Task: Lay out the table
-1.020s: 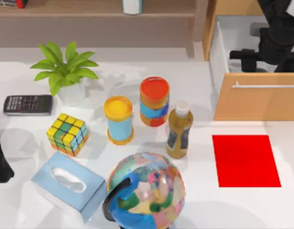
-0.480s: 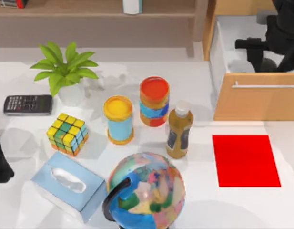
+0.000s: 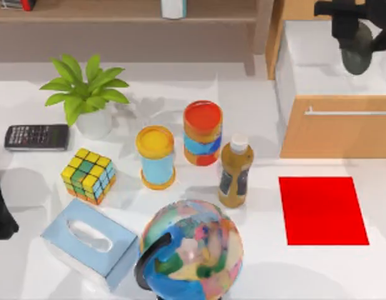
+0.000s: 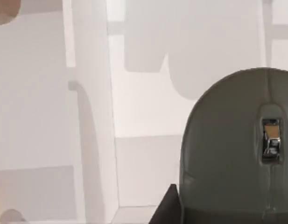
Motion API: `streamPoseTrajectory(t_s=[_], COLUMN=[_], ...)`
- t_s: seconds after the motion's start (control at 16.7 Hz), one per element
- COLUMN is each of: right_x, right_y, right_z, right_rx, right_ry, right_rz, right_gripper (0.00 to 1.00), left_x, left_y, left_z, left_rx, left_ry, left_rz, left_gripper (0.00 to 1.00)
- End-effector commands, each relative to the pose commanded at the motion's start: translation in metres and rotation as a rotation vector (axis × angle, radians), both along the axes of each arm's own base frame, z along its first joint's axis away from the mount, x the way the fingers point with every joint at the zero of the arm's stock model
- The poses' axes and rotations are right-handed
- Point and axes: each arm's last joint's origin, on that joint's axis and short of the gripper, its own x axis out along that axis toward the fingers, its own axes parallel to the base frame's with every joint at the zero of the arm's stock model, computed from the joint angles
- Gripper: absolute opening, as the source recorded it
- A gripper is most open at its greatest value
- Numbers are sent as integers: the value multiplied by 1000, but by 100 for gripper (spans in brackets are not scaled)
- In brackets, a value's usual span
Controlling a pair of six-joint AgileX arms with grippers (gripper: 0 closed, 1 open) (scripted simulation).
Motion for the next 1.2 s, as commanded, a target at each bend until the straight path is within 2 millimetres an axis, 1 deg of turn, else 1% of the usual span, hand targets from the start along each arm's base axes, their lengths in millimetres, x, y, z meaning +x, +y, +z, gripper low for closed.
streamPoseTrajectory(t_s=[0.06, 0.18, 0.3, 0.42, 0.6, 0.72, 1.02, 1.2], right_x=[-11, -34, -57, -77, -100, -110, -119, -118], right_y=[5, 16, 28, 38, 47, 50, 46, 41], right_z=[8, 16, 14, 3, -24, -46, -108, -132], right_rx=[8, 23, 33, 35, 25, 10, -40, -58], right_ry=[-16, -26, -10, 28, 100, 150, 259, 285], right_rz=[14, 49, 86, 118, 148, 151, 116, 83], right_gripper=[0, 0, 0, 0, 0, 0, 0, 0], left_x=[0, 0, 0, 0, 0, 0, 0, 0], left_y=[0, 0, 0, 0, 0, 0, 0, 0], left_z=[0, 0, 0, 0, 0, 0, 0, 0], left_rx=[0, 0, 0, 0, 0, 0, 0, 0], left_ry=[0, 0, 0, 0, 0, 0, 0, 0], left_rz=[0, 0, 0, 0, 0, 0, 0, 0], left_gripper=[100, 100, 100, 100, 100, 100, 100, 100])
